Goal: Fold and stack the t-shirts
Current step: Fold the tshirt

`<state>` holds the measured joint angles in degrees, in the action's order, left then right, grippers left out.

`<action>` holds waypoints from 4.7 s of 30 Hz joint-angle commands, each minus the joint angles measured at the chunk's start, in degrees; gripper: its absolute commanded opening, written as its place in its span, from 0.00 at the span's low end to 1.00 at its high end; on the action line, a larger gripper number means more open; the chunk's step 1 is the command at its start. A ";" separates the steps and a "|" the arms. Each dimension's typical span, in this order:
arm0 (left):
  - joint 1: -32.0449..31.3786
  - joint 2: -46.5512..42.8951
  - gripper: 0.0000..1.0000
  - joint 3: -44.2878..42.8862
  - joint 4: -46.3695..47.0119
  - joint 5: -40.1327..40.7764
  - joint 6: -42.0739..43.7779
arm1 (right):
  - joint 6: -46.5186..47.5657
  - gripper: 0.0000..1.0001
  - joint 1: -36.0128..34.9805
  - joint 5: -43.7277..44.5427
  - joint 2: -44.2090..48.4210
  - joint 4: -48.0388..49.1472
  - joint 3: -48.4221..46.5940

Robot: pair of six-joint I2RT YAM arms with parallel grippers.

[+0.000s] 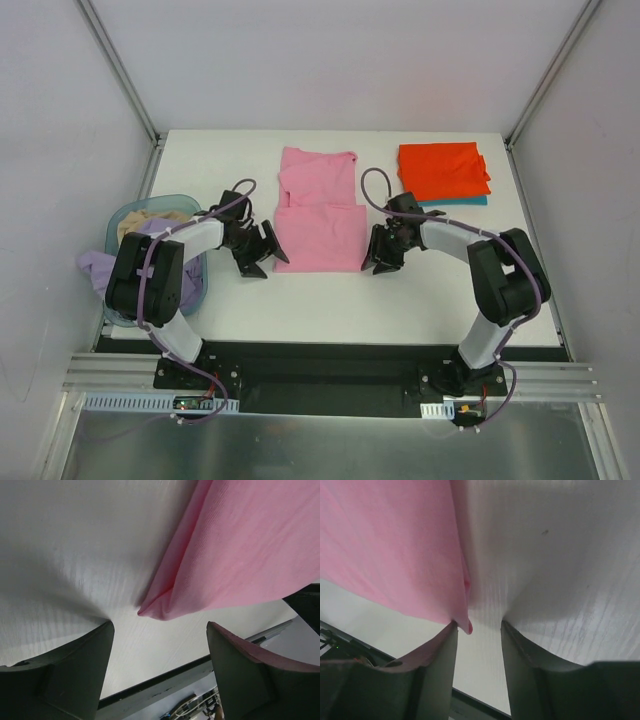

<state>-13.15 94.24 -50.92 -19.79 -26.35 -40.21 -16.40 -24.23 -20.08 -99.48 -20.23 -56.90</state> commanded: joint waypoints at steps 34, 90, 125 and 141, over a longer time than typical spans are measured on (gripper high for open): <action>-8.03 -1.24 0.00 8.44 2.48 8.24 2.42 | 3.31 0.01 -6.79 5.48 4.02 -4.29 1.52; -0.57 -2.76 0.00 -26.93 -0.07 20.20 2.94 | 0.49 0.01 10.42 -18.33 -9.04 5.20 -33.87; 1.20 21.88 0.99 -47.19 0.10 0.15 7.42 | 12.44 0.93 9.12 -5.24 -18.41 -9.57 -50.51; -0.83 32.49 0.99 -56.12 1.33 4.19 5.31 | 6.48 0.97 5.33 -13.15 -34.27 -3.33 -64.96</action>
<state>-14.20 121.34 -100.55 -19.97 -24.36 -34.04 -7.11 -19.90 -32.67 -127.07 -25.87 -112.88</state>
